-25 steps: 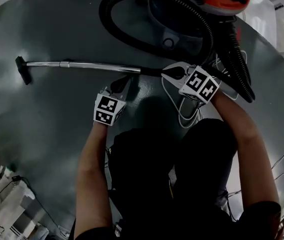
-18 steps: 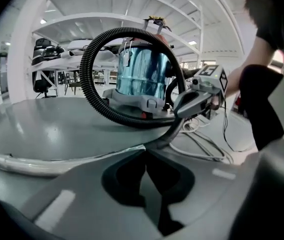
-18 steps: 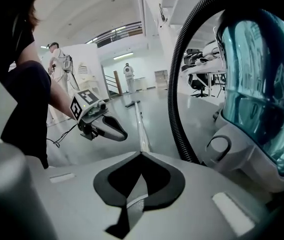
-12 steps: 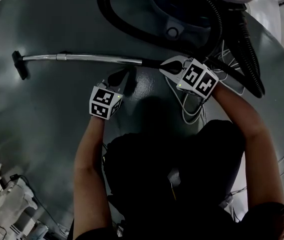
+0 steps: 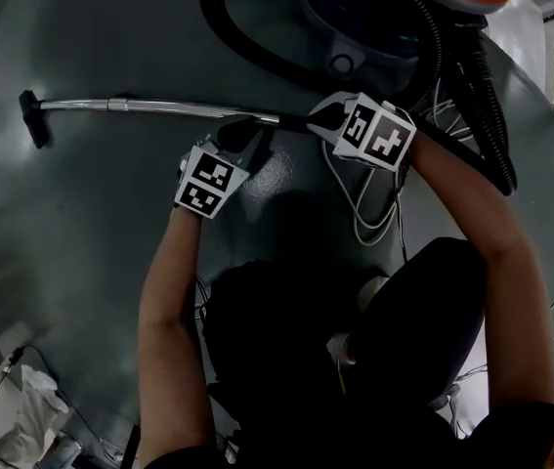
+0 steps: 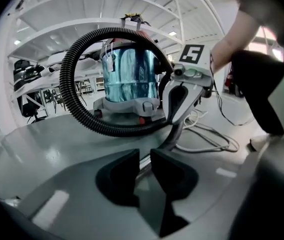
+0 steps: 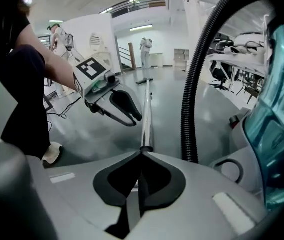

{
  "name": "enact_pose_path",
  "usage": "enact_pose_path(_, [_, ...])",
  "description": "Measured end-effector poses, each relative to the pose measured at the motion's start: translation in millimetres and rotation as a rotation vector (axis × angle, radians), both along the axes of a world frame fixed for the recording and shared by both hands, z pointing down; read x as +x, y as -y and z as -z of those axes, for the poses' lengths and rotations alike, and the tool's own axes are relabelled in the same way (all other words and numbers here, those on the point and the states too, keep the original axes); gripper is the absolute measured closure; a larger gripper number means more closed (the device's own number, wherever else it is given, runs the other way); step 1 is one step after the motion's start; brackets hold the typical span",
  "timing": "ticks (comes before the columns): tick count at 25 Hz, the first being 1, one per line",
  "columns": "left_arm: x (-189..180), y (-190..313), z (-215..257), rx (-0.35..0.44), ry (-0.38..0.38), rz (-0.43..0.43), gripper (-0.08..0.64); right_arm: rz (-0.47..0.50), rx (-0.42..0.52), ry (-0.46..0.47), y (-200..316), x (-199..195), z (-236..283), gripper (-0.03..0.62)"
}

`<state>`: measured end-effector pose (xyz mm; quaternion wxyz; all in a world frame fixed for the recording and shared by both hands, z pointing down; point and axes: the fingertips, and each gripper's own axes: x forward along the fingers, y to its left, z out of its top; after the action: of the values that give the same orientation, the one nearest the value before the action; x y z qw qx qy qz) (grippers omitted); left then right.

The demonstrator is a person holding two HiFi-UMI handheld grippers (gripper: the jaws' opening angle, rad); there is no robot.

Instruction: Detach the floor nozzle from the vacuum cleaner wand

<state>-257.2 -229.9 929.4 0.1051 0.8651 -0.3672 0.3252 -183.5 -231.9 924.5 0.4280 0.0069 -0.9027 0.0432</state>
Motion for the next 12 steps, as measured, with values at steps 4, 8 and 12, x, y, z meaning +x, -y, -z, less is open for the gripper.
enact_pose_path(4, [4.9,-5.9,-9.8,-0.015,-0.049,0.015,0.451,0.143,0.079,-0.145,-6.1,-10.0,-23.3,0.427])
enact_pose_path(8, [-0.3,-12.7,-20.4,-0.024,-0.064,0.056,0.449,0.152,0.139,-0.218,-10.1,-18.7,-47.8,0.416])
enact_pose_path(12, [-1.9,-15.1,-24.0,-0.04,-0.099,0.095,0.422,0.106,0.163,-0.292,-4.5,-21.0,-67.8,0.413])
